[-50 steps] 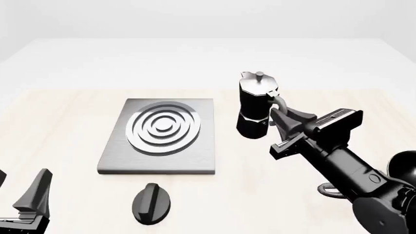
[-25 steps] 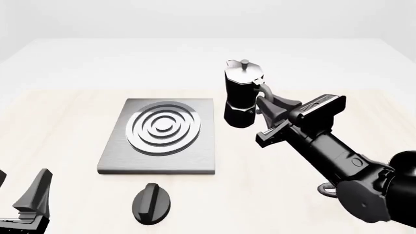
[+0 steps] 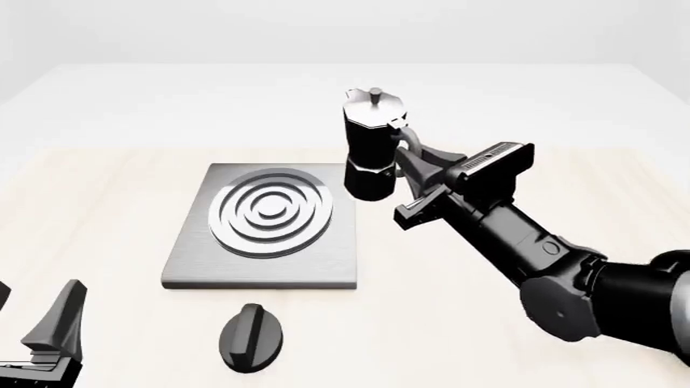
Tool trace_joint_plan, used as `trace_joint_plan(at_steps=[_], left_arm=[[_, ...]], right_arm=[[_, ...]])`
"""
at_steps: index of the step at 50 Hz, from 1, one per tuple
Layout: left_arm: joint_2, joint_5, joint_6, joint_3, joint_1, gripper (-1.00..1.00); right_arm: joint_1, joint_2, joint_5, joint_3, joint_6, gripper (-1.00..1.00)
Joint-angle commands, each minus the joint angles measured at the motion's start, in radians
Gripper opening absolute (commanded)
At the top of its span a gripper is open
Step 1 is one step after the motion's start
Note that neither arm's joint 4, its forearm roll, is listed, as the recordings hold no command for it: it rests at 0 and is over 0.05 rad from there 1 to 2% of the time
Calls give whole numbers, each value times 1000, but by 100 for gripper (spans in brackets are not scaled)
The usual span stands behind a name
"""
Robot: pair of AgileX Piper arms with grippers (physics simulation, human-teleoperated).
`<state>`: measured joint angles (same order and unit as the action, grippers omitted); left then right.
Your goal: Put the moka pot on the stove.
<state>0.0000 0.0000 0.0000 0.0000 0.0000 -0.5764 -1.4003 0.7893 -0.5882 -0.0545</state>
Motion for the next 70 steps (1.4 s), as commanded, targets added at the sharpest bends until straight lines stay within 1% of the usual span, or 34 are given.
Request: trace_joint_plan(at_steps=[1,13,24,33,48,65,70], left_arm=[[0,0,0,0,0,100],[0,0,0,0,0,100],[0,0,0,0,0,100],[0,0,0,0,0,100],[0,0,0,0,0,100],[0,0,0,0,0,100],[0,0,0,0,0,100]], right_arm=[[-26,-45,19,-61,13,-100],[-47,-103,42,-111,20,-100],[-90,-150,49,-163,18,-100],[-104,-187,61,-195,24,-100],[-147,-258,77,-270,18,-100],[-140,-354,109,-339,39,-100],[-135,-411,127,-379,44,-100]])
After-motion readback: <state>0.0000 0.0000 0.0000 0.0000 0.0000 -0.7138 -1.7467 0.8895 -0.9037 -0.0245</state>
